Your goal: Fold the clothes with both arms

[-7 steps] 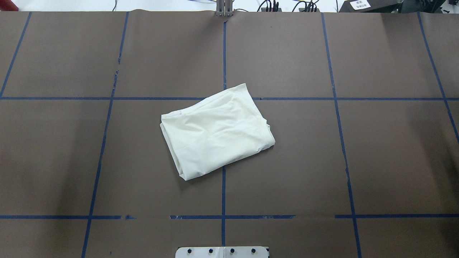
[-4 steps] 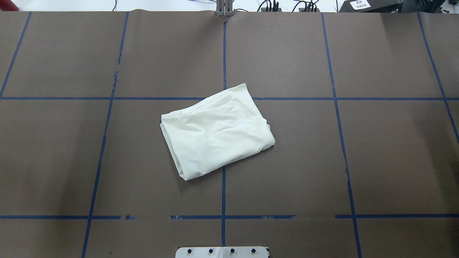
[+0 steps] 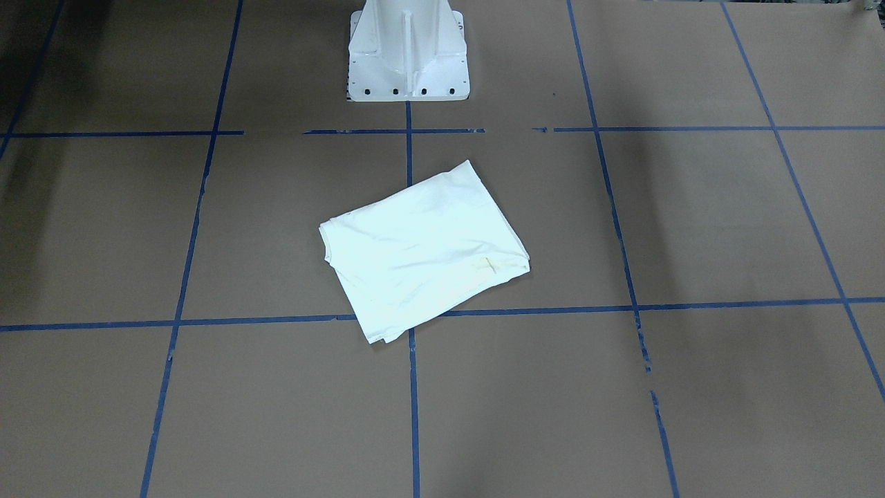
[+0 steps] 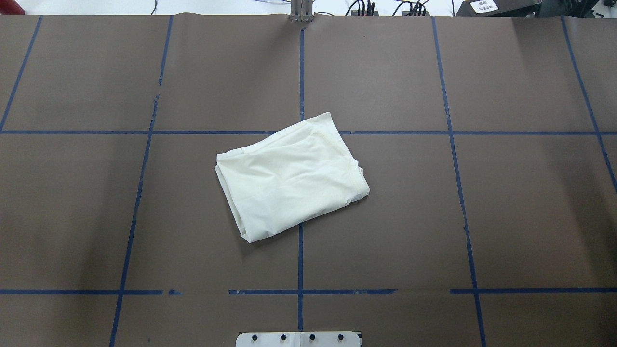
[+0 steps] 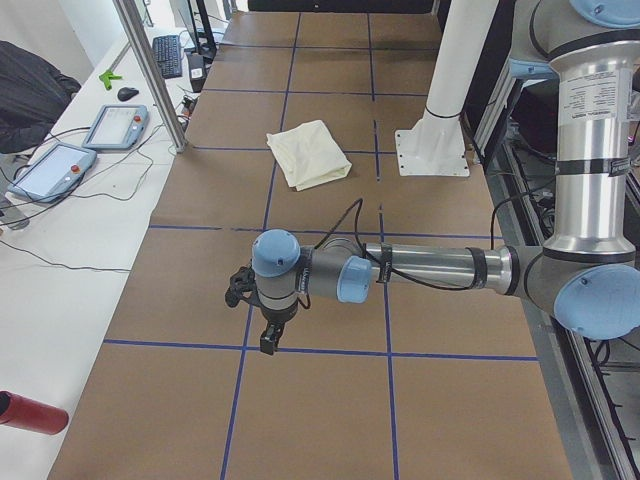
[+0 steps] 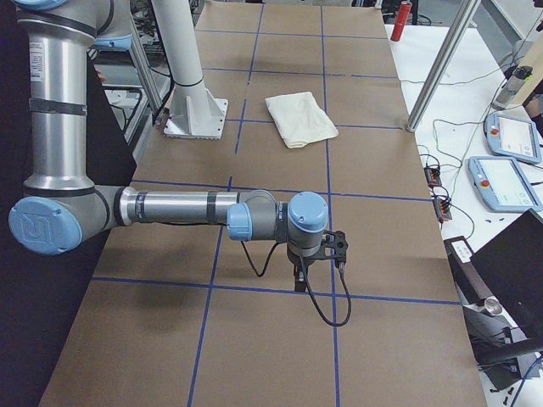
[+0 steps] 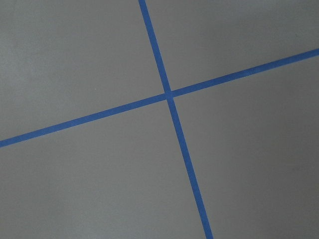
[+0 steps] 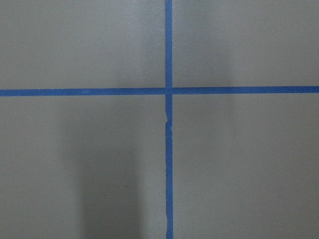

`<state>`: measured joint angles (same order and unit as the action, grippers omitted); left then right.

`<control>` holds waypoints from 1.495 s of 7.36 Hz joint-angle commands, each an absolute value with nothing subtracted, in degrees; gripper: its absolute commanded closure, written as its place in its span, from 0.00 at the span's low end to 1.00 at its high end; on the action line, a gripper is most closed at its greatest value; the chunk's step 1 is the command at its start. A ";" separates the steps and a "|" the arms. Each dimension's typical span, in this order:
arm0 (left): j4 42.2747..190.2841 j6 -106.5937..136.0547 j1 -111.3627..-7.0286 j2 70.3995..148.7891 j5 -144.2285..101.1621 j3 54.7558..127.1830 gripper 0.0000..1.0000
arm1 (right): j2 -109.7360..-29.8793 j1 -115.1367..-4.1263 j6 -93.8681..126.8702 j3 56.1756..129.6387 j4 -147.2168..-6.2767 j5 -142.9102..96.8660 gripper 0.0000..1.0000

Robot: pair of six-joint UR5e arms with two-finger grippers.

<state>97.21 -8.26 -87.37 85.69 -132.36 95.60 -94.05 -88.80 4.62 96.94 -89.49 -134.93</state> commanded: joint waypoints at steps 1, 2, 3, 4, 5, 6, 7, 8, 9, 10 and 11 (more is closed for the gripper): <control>97.12 -8.17 -87.36 85.69 -132.36 95.62 0.00 | -94.13 -88.86 4.75 97.56 -90.44 -134.83 0.00; 97.12 -8.00 -87.36 85.61 -132.36 95.54 0.00 | -94.04 -88.86 8.05 97.73 -90.35 -134.74 0.00; 97.12 -7.82 -87.45 85.61 -132.36 95.54 0.00 | -94.04 -88.86 12.52 97.91 -89.83 -134.82 0.00; 97.12 -7.74 -87.45 85.61 -132.36 95.54 0.00 | -94.04 -88.86 12.57 97.91 -89.74 -134.74 0.00; 97.12 -7.73 -87.36 85.61 -132.36 95.54 0.00 | -94.04 -88.86 11.87 98.00 -89.65 -134.91 0.00; 97.12 -7.73 -87.36 85.61 -132.28 95.54 0.00 | -94.04 -88.86 11.69 99.39 -89.65 -134.91 0.00; 97.12 -7.73 -87.45 85.61 -132.36 95.54 0.00 | -94.13 -88.86 11.34 100.71 -89.91 -135.09 0.00; 97.12 -7.73 -87.36 85.61 -132.36 95.54 0.00 | -94.57 -88.86 11.25 100.98 -89.74 -135.26 0.00; 97.12 -5.99 -87.45 85.69 -132.54 95.54 0.00 | -94.66 -88.86 10.21 101.07 -89.82 -135.87 0.00; 97.12 -1.80 -87.36 85.87 -133.15 95.54 0.00 | -94.66 -88.86 9.67 100.99 -89.91 -136.31 0.00; 97.12 -1.15 -87.36 86.04 -133.50 95.54 0.00 | -94.57 -88.86 9.67 100.99 -89.91 -136.32 0.00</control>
